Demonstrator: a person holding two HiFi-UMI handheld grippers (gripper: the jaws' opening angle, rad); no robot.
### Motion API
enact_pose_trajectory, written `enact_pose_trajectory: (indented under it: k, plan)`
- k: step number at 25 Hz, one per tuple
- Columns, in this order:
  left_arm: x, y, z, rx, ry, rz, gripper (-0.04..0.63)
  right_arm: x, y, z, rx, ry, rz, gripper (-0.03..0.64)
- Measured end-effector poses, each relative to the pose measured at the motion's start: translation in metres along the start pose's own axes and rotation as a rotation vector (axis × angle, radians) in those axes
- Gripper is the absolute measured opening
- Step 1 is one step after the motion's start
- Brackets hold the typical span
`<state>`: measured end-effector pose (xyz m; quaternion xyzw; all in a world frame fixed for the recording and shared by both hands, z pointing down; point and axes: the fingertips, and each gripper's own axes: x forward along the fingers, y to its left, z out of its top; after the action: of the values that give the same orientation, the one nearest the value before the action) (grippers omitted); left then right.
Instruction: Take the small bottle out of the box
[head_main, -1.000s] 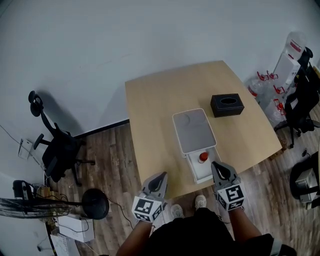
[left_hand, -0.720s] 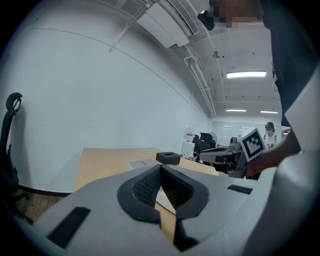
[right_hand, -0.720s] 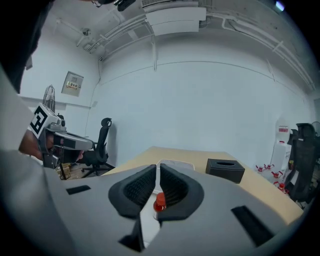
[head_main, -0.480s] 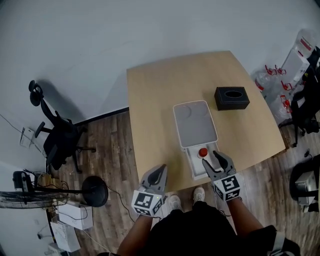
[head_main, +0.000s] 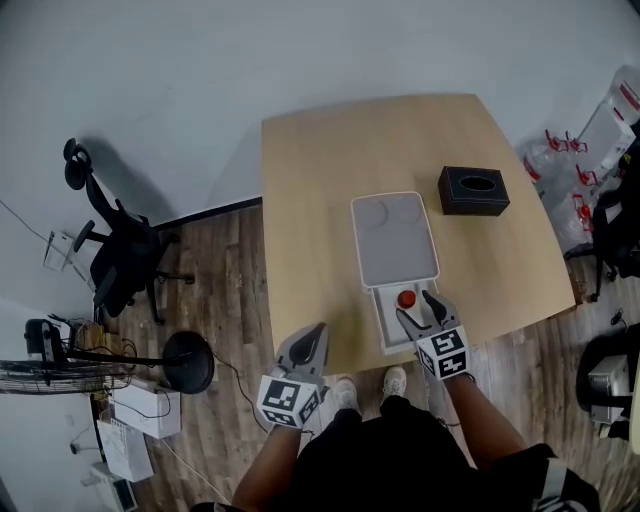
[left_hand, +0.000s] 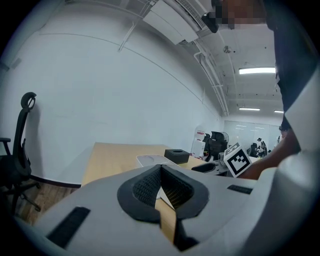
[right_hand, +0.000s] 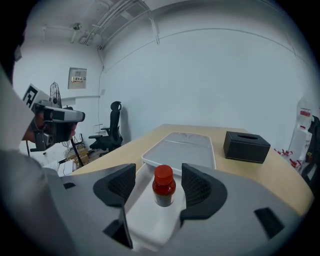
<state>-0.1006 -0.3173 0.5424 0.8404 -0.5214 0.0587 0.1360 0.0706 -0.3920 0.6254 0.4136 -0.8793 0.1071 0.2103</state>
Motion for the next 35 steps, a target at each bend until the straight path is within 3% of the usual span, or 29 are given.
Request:
enact_pose_trajectory:
  k: [10, 15, 25, 35]
  plan:
    - [-0.012, 0.004, -0.007, -0.015, 0.014, 0.058, 0.012, 0.023, -0.009, -0.017, 0.008, 0.046, -0.005, 0.227]
    - [-0.015, 0.006, -0.006, -0.019, 0.009, 0.069, 0.012, 0.026, -0.013, -0.017, 0.044, 0.040, -0.040, 0.155]
    - [-0.015, 0.003, -0.003, -0.008, 0.006, 0.053, 0.012, 0.021, -0.013, -0.010, 0.046, 0.012, -0.043, 0.144]
    - [-0.002, -0.014, 0.004, -0.052, -0.024, 0.000, 0.012, -0.013, -0.001, 0.051, -0.084, -0.109, 0.000, 0.144]
